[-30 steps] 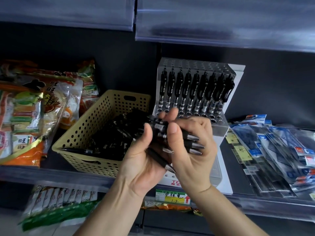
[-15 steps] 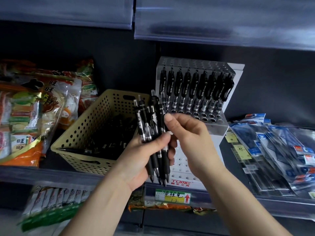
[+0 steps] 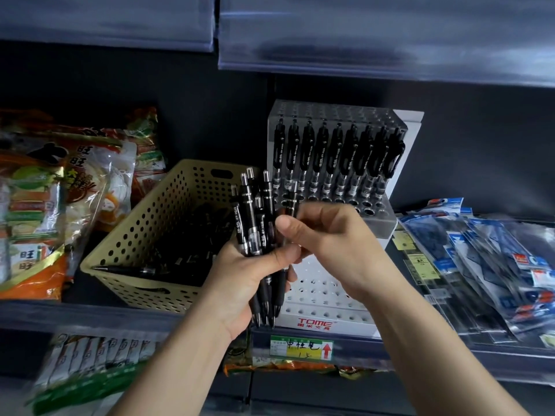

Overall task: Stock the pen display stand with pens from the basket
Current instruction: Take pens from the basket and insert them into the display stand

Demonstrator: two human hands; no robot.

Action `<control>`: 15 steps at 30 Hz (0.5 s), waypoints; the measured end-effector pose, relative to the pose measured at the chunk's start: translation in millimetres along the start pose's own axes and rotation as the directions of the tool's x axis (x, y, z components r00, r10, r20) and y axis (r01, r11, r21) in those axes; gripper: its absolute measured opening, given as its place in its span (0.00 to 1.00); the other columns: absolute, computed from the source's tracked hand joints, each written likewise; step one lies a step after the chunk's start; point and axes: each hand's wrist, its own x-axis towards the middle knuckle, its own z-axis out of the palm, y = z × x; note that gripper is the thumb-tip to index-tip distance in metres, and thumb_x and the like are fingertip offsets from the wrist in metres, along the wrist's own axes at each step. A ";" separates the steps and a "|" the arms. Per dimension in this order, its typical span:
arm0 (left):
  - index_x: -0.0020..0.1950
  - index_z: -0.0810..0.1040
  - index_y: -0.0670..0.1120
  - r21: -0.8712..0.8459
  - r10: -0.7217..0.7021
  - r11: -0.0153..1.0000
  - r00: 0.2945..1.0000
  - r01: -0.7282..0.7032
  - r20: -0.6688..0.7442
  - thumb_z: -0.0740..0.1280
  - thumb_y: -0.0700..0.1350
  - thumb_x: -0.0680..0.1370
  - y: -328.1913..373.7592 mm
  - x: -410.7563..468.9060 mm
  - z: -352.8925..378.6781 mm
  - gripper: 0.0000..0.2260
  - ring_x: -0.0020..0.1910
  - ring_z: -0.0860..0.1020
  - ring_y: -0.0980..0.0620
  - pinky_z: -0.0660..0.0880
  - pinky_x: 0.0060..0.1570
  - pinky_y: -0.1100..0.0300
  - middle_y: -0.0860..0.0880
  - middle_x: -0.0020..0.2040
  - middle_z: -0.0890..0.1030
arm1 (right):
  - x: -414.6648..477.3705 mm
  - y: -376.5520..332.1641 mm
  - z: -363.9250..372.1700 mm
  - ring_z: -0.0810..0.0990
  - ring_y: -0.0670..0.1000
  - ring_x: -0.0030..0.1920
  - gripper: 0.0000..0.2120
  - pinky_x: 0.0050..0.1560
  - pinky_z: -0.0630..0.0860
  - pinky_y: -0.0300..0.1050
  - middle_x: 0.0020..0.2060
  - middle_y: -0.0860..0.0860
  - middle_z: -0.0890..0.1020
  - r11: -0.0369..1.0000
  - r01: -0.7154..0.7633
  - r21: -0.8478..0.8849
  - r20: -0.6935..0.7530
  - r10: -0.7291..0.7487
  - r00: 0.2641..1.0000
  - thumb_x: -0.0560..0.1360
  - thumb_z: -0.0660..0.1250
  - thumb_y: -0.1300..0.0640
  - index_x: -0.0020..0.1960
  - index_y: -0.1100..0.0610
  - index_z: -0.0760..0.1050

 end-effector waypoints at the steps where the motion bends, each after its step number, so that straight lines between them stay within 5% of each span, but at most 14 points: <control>1: 0.44 0.80 0.41 0.004 -0.005 1.000 1.000 0.005 -0.007 0.74 0.43 0.60 1.0 -0.4 0.2 0.15 0.30 0.77 0.47 0.74 0.32 0.56 0.44 0.34 0.81 | 0.0 -0.2 0.4 0.75 0.52 0.30 0.17 0.36 0.75 0.50 0.29 0.62 0.77 1.000 0.020 -0.012 -0.035 -0.021 0.999 0.72 0.70 0.53 0.35 0.67 0.73; 5: 0.40 0.79 0.41 -0.014 -0.089 0.996 0.995 0.089 0.043 0.72 0.41 0.63 7.6 -4.6 -1.2 0.08 0.27 0.77 0.47 0.75 0.28 0.58 0.42 0.34 0.81 | 2.1 1.4 -1.2 0.73 0.51 0.27 0.16 0.26 0.72 0.42 0.28 0.61 0.77 0.991 0.087 0.105 -0.248 -0.059 0.967 0.68 0.71 0.51 0.35 0.65 0.75; 10: 0.39 0.79 0.41 -0.011 -0.066 0.998 0.998 0.066 -0.006 0.70 0.41 0.65 9.4 -3.3 -6.8 0.06 0.25 0.75 0.49 0.73 0.25 0.59 0.42 0.34 0.81 | 7.9 1.9 -5.7 0.76 0.48 0.29 0.05 0.31 0.78 0.39 0.28 0.53 0.77 0.953 -0.013 0.301 -0.107 0.047 0.993 0.65 0.72 0.57 0.35 0.59 0.78; 15: 0.44 0.80 0.40 -0.095 -0.066 0.994 0.991 0.055 -0.116 0.70 0.44 0.69 8.3 -0.9 -8.0 0.09 0.26 0.76 0.49 0.74 0.26 0.59 0.42 0.37 0.82 | 16.2 -1.9 -4.3 0.78 0.48 0.27 0.10 0.30 0.78 0.39 0.28 0.52 0.80 0.900 0.089 0.426 -0.258 0.027 0.966 0.62 0.72 0.62 0.41 0.63 0.75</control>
